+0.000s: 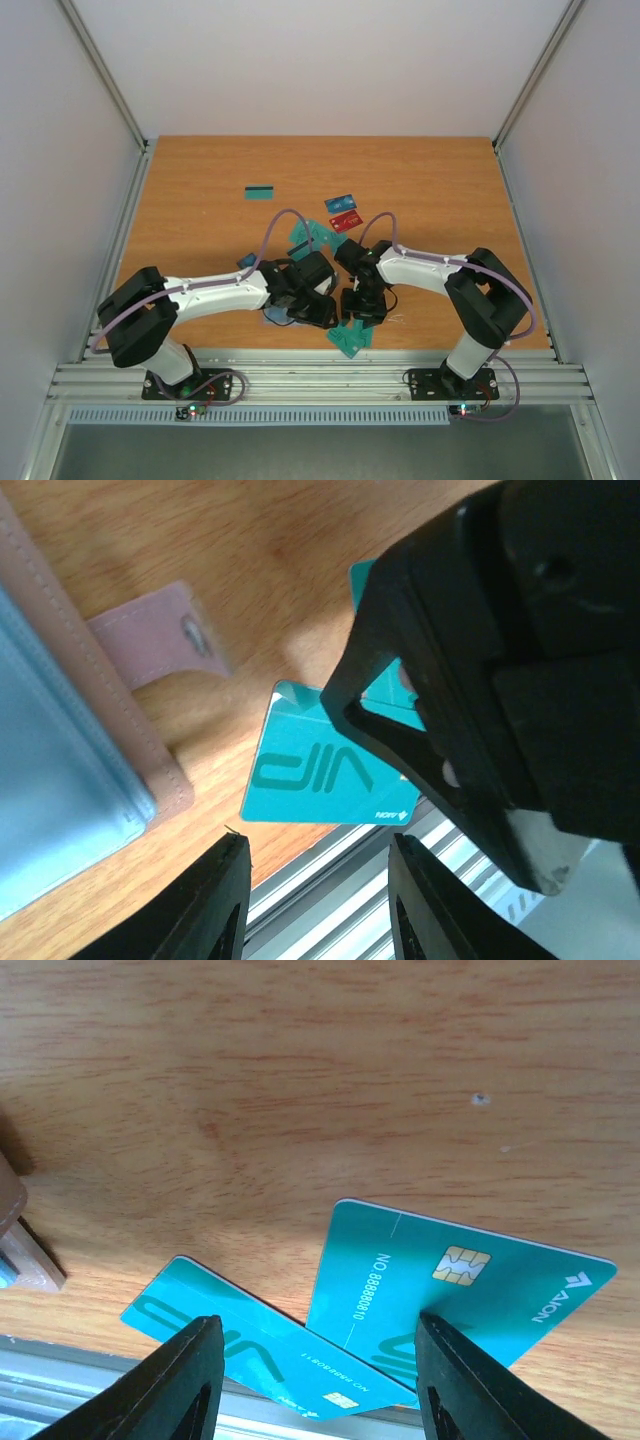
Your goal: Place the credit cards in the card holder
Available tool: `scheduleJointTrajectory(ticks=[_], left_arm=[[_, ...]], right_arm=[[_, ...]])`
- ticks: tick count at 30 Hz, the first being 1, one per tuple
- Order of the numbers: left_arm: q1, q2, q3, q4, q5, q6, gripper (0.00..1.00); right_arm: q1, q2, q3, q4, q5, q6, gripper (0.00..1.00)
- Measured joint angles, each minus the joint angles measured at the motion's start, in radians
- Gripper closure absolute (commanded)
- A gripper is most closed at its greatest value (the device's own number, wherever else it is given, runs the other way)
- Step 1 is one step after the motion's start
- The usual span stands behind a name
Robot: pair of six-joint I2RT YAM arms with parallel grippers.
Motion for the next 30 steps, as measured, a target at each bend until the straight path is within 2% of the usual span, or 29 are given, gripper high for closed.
scheduleJointTrajectory(ticks=[8, 17, 23, 27, 30], left_arm=[[0.0, 0.016, 0.035, -0.003, 0.011, 0.022, 0.6], [0.0, 0.055, 0.035, -0.003, 0.016, 0.027, 0.6], [0.0, 0.091, 0.053, -0.001, 0.019, 0.033, 0.6], [0.0, 0.116, 0.085, 0.001, 0.022, 0.036, 0.6], [0.0, 0.134, 0.103, 0.004, 0.022, 0.036, 0.61]], right_arm=[[-0.074, 0.008, -0.006, -0.006, -0.068, -0.054, 0.47], [-0.091, -0.015, 0.004, -0.053, -0.019, -0.105, 0.46], [-0.092, -0.187, -0.023, -0.069, -0.041, -0.057, 0.46], [-0.083, -0.336, -0.162, -0.026, -0.097, 0.048, 0.46], [-0.048, -0.383, -0.26, 0.002, -0.123, 0.137, 0.46]])
